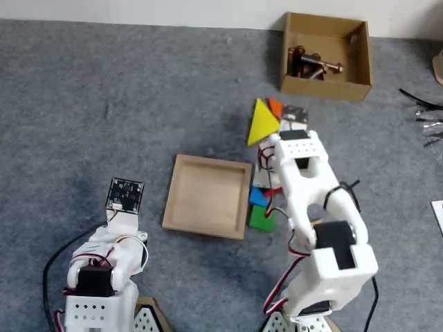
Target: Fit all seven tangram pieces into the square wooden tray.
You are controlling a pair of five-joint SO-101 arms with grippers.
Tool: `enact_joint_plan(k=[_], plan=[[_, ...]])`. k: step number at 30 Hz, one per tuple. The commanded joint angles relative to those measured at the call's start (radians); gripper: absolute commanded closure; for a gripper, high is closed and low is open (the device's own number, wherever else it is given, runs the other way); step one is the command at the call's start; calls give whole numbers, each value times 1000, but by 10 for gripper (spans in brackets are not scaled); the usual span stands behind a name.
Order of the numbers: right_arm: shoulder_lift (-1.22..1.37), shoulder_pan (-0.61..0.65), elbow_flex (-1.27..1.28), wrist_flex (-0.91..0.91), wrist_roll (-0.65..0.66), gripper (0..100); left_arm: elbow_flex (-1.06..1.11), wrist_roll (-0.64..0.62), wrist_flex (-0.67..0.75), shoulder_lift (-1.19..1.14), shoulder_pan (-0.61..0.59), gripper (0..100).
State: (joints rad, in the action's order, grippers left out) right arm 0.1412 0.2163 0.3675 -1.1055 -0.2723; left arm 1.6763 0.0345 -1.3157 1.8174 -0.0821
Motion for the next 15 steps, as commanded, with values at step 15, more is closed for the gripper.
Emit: enact_joint_plan(k=[15], plan=[[-31,-171,-30,-91,198,778,19,9,-3,5,-10,995]])
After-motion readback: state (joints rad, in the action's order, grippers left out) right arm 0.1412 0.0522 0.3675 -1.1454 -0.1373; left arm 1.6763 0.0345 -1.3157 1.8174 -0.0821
